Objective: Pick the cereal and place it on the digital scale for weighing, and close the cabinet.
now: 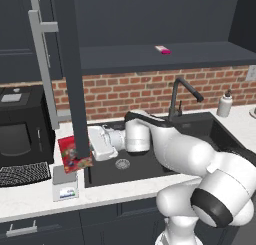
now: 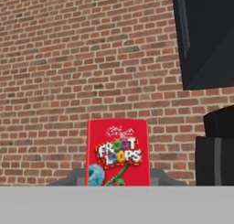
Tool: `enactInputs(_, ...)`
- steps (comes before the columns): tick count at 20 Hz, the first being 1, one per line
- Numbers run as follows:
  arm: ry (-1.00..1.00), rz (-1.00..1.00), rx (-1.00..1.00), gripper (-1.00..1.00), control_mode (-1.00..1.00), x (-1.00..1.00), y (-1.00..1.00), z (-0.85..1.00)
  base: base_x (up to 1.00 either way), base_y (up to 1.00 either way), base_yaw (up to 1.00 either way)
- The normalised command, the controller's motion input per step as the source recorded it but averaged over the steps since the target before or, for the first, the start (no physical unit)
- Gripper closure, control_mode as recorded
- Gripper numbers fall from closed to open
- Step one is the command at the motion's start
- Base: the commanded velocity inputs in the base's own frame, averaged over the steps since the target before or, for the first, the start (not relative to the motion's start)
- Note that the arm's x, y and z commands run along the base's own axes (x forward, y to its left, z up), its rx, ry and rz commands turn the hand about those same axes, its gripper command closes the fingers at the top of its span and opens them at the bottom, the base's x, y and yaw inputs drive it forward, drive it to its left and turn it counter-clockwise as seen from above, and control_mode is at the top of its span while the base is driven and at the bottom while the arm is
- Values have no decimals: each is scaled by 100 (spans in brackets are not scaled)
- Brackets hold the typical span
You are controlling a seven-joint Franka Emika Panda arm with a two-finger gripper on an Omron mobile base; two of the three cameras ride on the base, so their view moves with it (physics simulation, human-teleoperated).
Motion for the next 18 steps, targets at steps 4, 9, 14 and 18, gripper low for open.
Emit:
enactInputs(4, -6, 0, 0, 100, -100, 2, 14, -26, 0, 0, 0)
enactInputs(9, -7, 0, 0, 100, -100, 15, 22, -23, 0, 0, 0)
enactInputs(14, -5, 0, 0, 100, -100, 16, 14, -20, 0, 0, 0)
enactInputs(18, -5, 0, 0, 100, -100, 11, 1, -18, 0, 0, 0)
